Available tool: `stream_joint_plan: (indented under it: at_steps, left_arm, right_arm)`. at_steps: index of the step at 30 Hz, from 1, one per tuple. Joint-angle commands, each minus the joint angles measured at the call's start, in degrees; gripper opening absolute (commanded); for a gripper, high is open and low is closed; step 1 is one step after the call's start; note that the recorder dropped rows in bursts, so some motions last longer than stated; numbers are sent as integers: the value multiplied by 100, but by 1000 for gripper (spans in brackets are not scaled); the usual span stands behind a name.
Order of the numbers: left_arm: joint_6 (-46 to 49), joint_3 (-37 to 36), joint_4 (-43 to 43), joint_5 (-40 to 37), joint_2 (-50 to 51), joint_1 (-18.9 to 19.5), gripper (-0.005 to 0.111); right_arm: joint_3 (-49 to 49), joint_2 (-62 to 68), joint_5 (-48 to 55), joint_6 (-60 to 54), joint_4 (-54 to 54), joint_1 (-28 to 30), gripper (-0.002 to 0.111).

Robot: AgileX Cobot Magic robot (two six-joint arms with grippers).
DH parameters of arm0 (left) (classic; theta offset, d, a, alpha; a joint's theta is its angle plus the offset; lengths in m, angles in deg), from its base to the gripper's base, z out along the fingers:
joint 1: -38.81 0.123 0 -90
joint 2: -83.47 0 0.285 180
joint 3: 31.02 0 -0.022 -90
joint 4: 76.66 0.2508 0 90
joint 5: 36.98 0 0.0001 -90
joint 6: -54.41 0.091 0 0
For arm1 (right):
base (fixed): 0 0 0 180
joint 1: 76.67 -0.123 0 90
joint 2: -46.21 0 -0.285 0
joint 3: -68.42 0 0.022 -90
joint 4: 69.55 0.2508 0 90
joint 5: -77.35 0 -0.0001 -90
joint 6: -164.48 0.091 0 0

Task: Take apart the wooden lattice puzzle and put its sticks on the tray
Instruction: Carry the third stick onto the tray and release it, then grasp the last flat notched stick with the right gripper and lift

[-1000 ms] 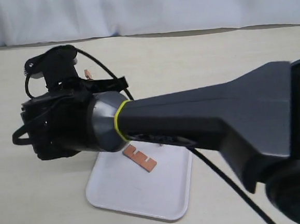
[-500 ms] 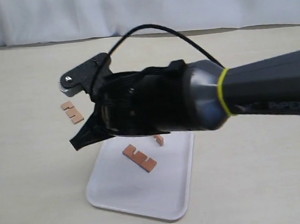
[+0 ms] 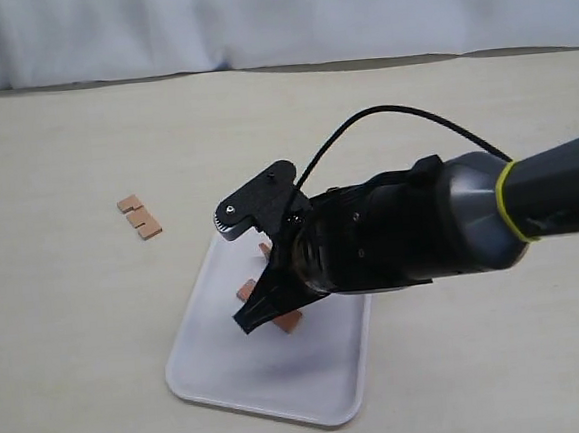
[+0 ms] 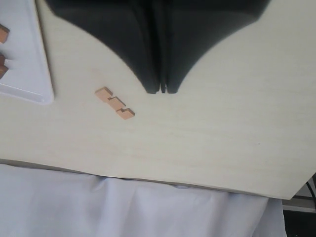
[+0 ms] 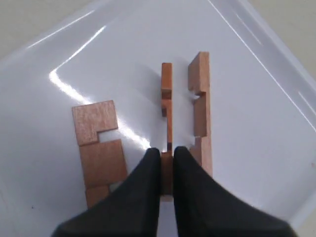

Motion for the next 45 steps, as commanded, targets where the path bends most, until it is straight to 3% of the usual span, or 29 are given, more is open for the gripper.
stream_joint_plan:
  at_steps: [1, 2, 5, 9, 14, 18, 22, 26, 45]
  left_arm:
    - [-11, -13, 4, 55, -6, -5, 0]
    - [-11, -13, 4, 55, -6, -5, 0]
    - [-11, -13, 4, 55, -6, -5, 0]
    - [-11, -13, 4, 55, -6, -5, 0]
    - [-11, -13, 4, 55, -6, -5, 0]
    - [-11, -13, 4, 55, -6, -5, 0]
    - [-11, -13, 4, 55, -6, -5, 0]
    - [-11, -13, 4, 55, -6, -5, 0]
    - [-11, -13, 4, 55, -6, -5, 0]
  right_arm:
    - [33, -77, -375, -28, -129, 18, 33]
    - [11, -91, -396, -28, -129, 18, 47]
    - [-45, -229, -417, -28, -129, 18, 59]
    - [-432, -385, -742, -11, 317, 18, 59]
    - [-1665, 11, -201, -303, 728, 18, 59]
    - [-3300, 836, 1595, -2426, 2105, 18, 59]
    - [-5588, 2098, 3388, -4253, 3607, 42, 59]
    - [-6861, 3096, 3605, -4552, 4249, 102, 59]
    - [-7194, 3908, 2361, -4156, 3954, 112, 59]
